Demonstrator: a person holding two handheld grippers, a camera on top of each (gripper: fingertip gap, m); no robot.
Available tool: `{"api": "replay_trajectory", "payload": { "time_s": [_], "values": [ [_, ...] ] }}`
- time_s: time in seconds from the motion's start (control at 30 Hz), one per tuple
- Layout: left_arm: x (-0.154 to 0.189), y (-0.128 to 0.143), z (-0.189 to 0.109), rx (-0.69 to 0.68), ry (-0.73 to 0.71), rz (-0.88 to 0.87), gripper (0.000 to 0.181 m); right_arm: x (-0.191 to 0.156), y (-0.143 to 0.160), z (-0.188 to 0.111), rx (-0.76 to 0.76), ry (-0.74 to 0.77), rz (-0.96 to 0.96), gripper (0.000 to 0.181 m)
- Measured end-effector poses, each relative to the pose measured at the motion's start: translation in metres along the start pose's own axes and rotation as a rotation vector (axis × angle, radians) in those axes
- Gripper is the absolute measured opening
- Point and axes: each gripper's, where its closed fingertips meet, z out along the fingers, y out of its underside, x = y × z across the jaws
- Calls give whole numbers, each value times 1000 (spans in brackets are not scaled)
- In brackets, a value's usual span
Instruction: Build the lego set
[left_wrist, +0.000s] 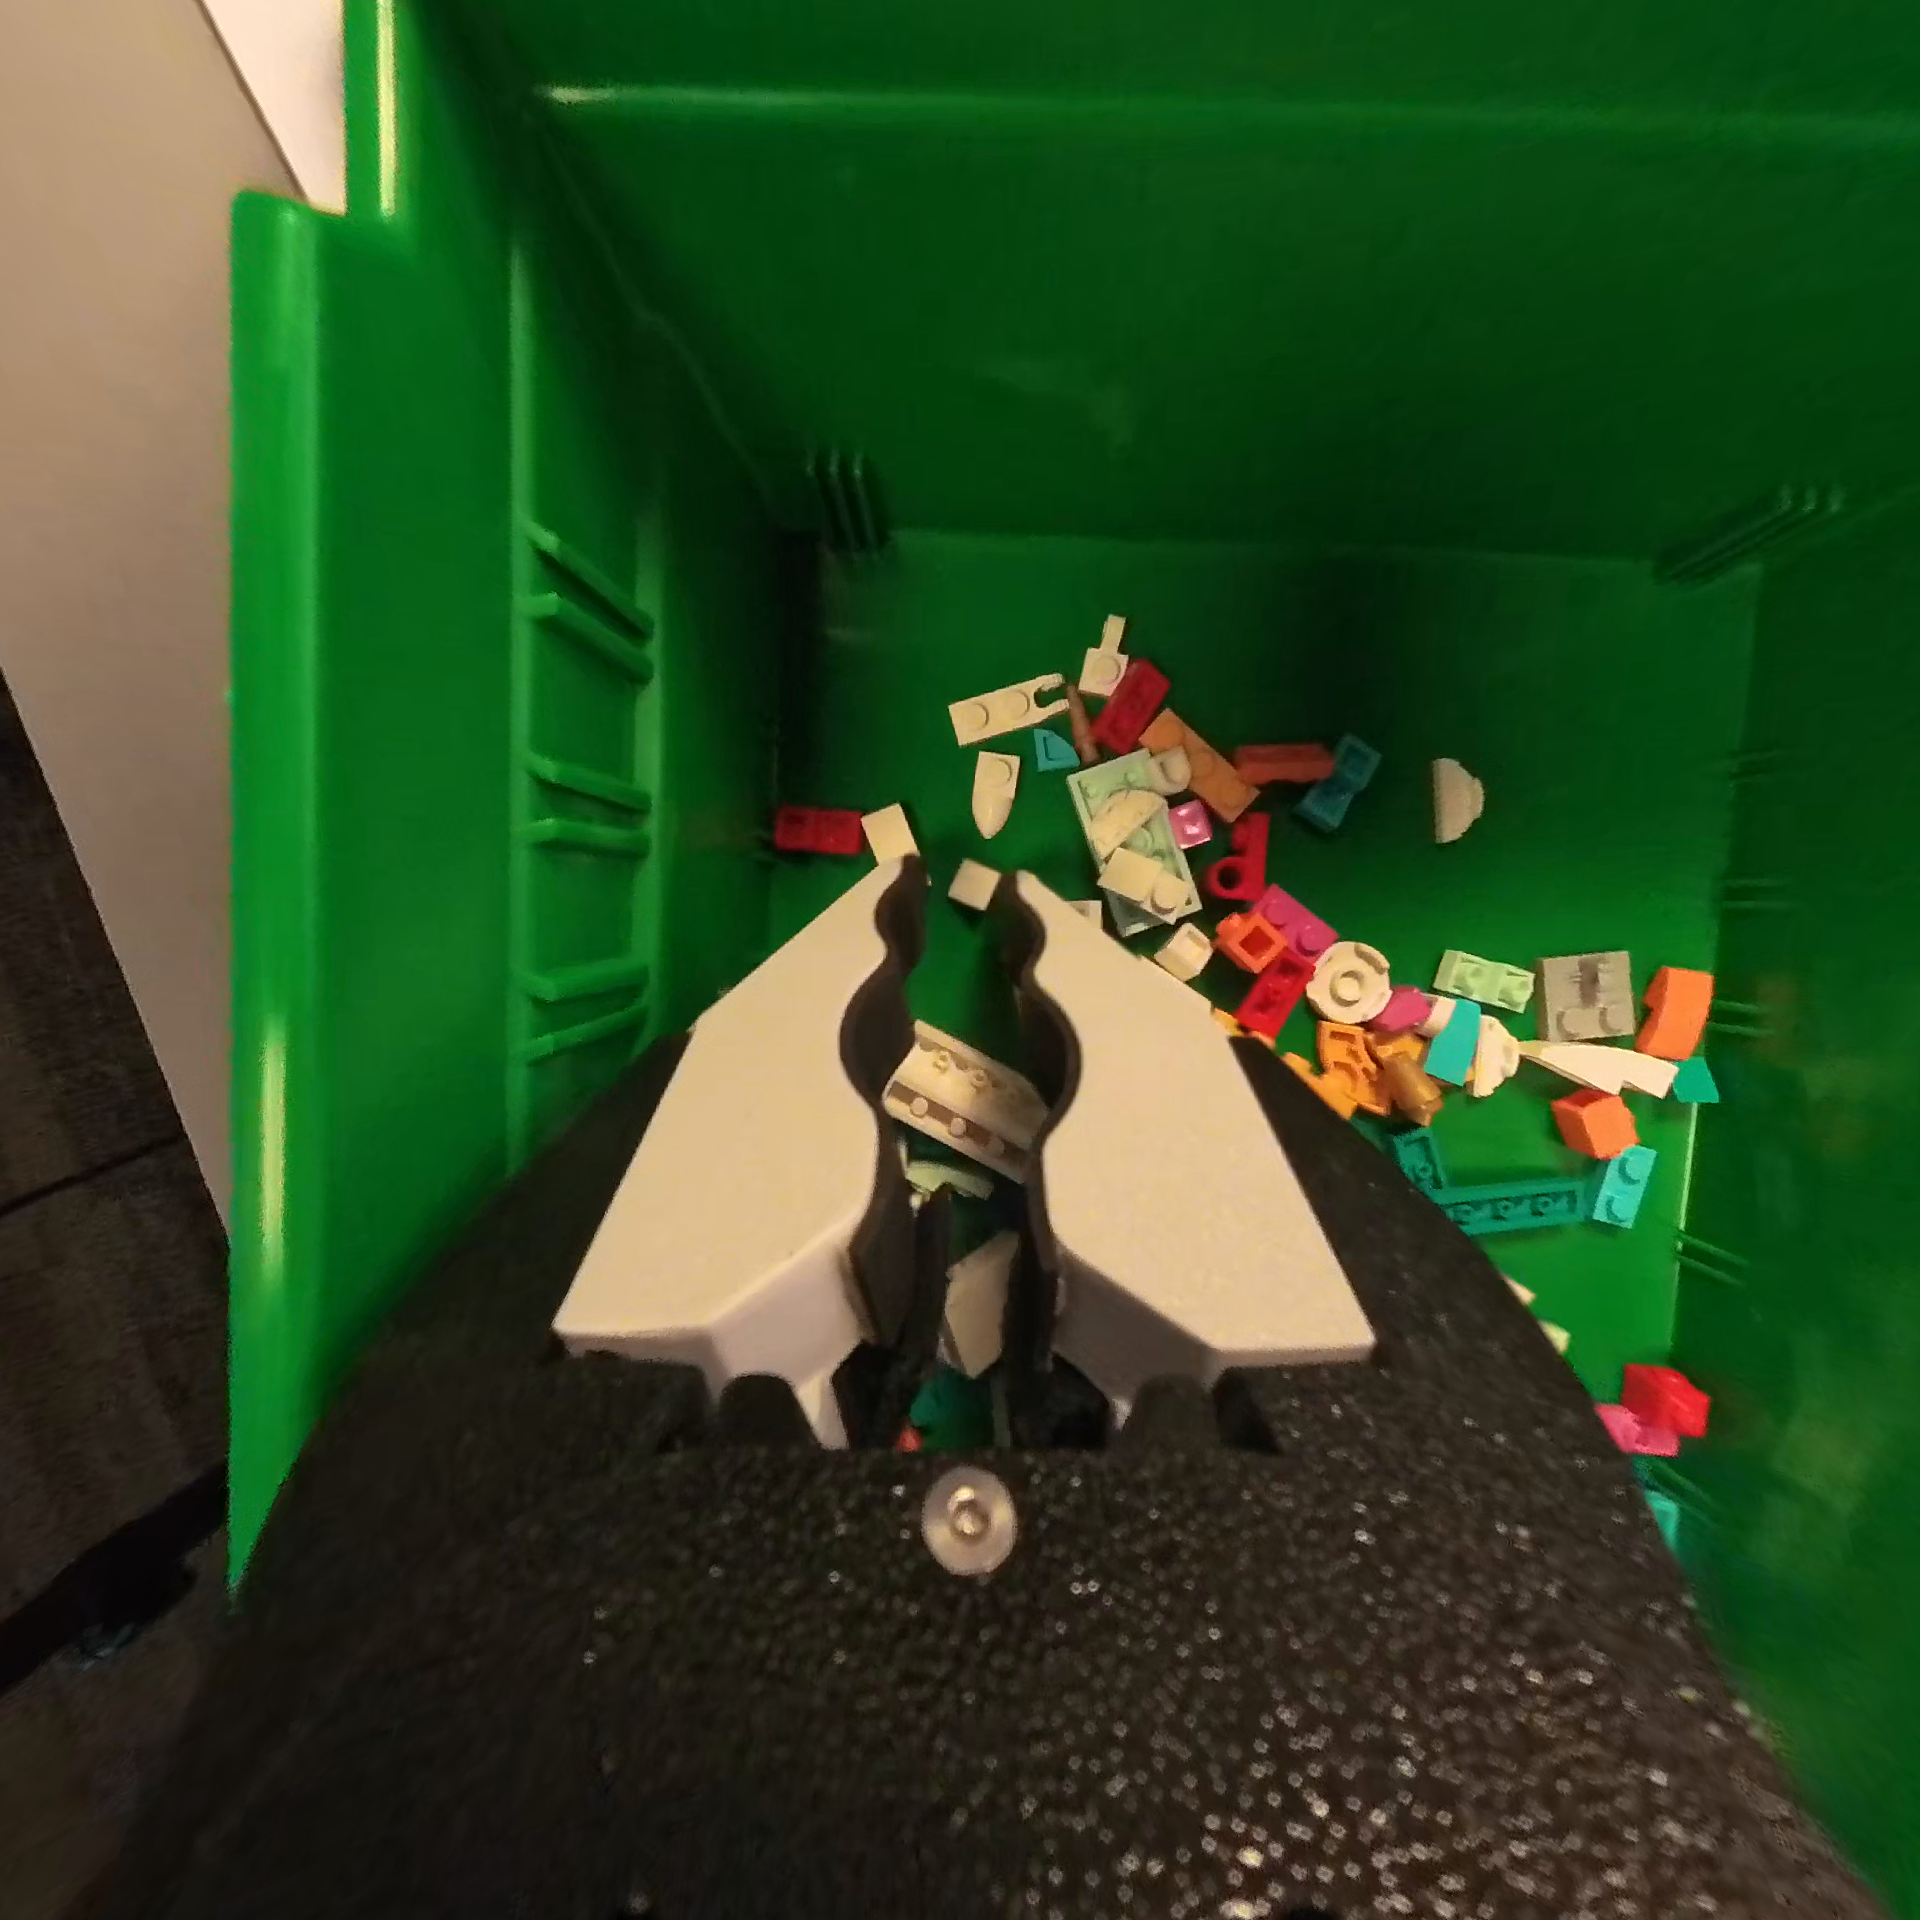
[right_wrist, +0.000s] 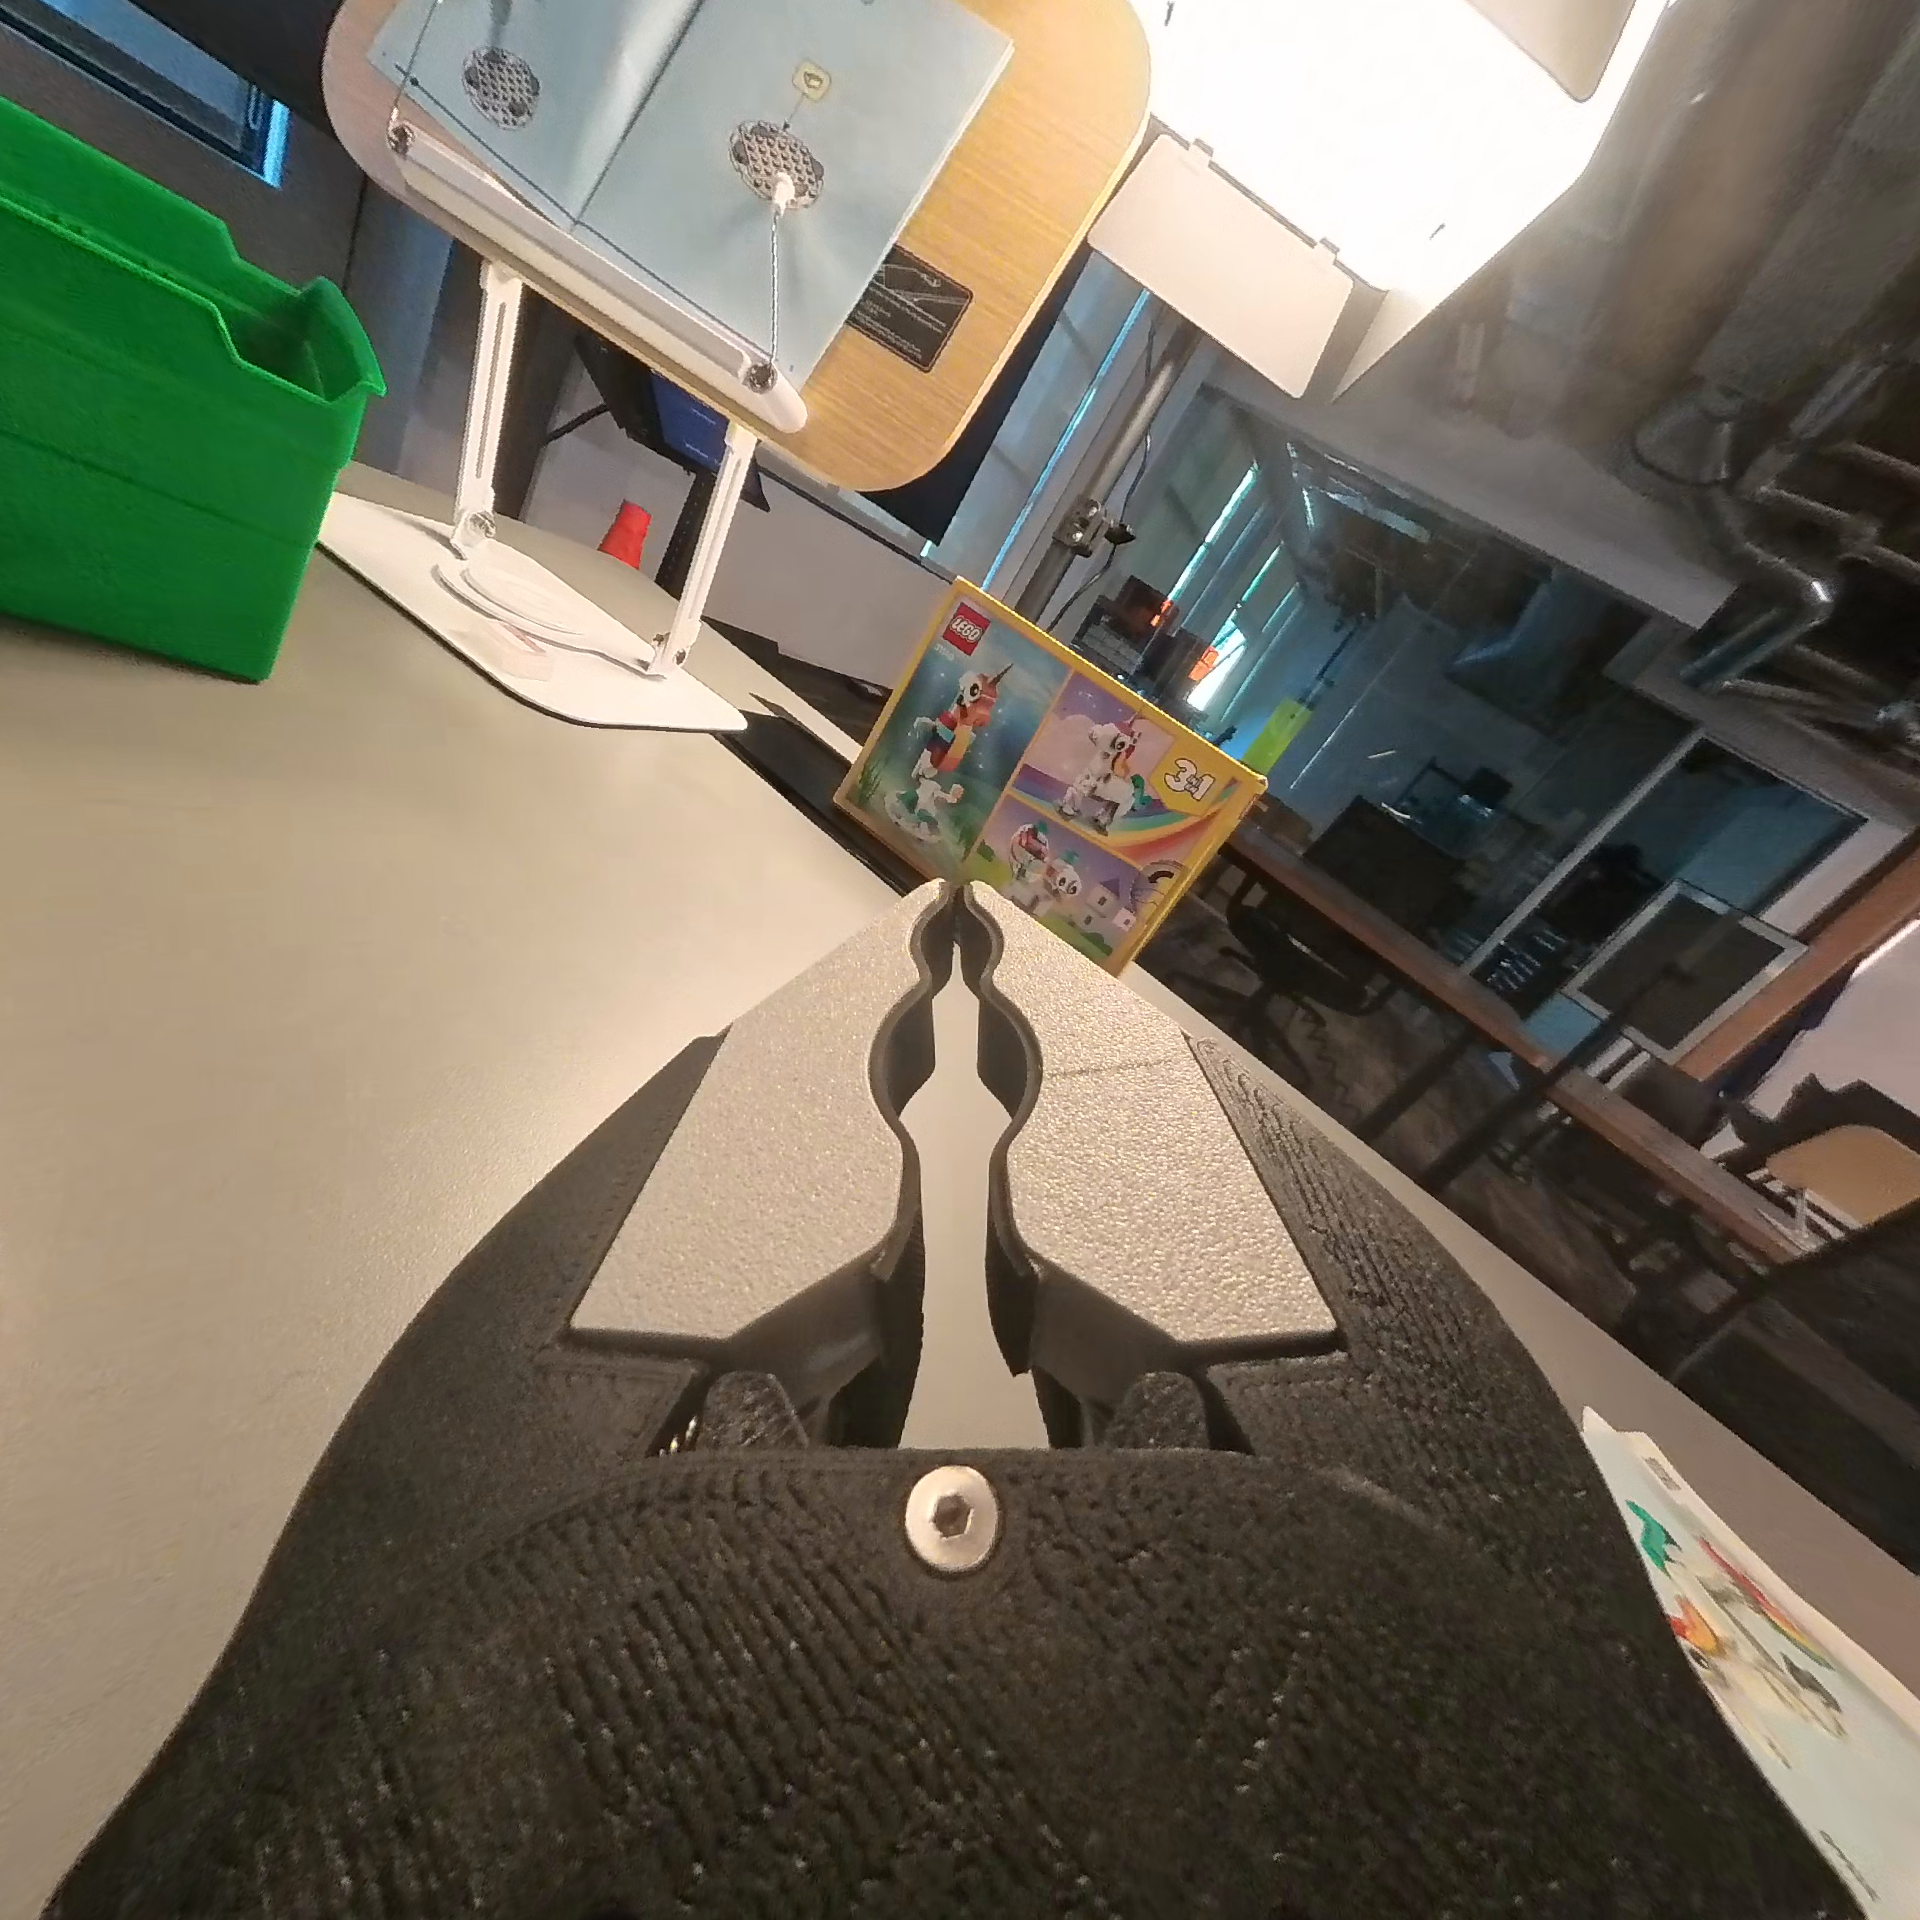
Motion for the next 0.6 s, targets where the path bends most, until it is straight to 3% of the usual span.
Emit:
{"api": "replay_trajectory", "payload": {
  "time_s": [0.17, 0.37, 0.6],
  "values": [
    [1, 1, 2, 0, -52, 151, 3, 0, 0, 0, 0, 0, 0, 0],
    [4, -5, -6, 48, -38, 174, 1, 0, 0, 0, 2, 1, 2, 0],
    [43, -42, -67, 233, -10, 305, 0, 2, 0, 2, 3, 9, 3, 0]
  ]
}}
